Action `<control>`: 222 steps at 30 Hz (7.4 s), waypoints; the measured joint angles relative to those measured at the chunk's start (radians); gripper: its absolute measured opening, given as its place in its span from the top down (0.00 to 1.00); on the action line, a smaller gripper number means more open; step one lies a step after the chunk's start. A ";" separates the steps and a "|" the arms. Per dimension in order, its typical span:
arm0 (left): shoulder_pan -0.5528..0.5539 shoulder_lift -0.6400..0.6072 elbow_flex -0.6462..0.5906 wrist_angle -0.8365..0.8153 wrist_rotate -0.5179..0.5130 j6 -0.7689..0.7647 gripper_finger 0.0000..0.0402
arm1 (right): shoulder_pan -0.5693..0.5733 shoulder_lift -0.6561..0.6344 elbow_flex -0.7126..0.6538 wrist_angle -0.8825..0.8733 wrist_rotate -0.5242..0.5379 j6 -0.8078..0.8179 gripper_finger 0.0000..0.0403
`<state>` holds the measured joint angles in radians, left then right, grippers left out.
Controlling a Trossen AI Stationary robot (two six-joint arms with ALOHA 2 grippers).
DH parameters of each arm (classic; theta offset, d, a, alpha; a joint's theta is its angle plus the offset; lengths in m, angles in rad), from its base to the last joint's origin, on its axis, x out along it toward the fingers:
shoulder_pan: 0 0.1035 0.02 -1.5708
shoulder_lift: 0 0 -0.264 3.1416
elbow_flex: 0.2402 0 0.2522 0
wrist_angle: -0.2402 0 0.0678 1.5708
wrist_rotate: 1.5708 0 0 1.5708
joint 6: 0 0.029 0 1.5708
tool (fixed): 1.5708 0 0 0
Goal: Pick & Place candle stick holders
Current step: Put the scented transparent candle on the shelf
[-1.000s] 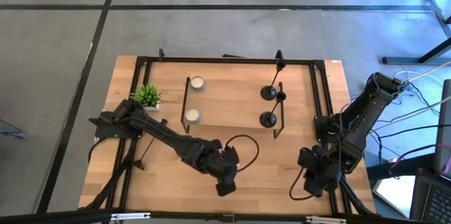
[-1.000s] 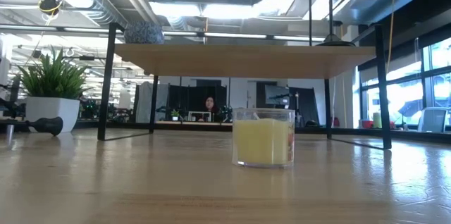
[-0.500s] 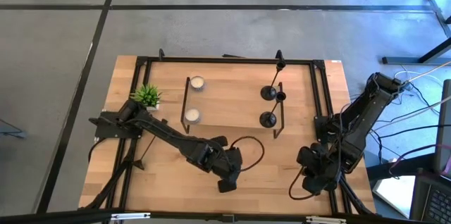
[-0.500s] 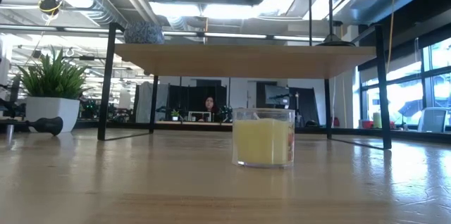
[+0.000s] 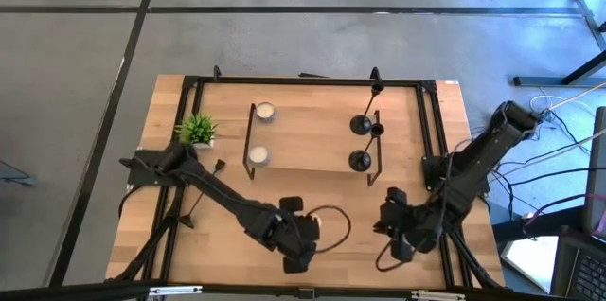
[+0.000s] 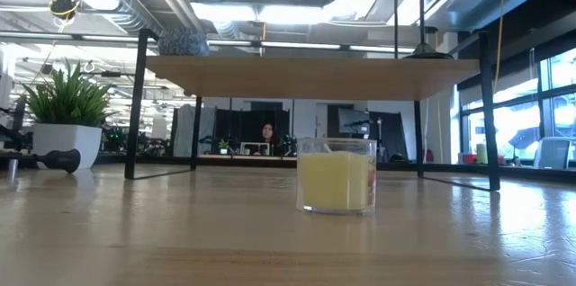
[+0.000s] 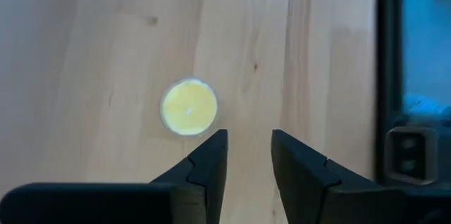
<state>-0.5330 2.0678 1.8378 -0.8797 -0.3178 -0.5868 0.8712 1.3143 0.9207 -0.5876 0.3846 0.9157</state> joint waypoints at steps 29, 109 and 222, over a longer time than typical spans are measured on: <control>0.107 0.118 -0.002 0.066 0.107 0.358 0.73 | -0.058 0.055 0.000 0.093 -0.019 0.159 0.58; 0.104 0.164 -0.001 0.022 0.215 0.294 0.94 | -0.057 0.055 0.000 0.099 -0.046 0.200 0.59; 0.588 -0.432 -0.132 -0.456 0.110 0.155 1.00 | -0.054 0.054 0.000 0.081 -0.003 0.206 0.59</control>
<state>0.0551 1.6356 1.7061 -1.3354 -0.2081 -0.4316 0.8169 1.3685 0.9211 -0.5068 0.3820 1.1217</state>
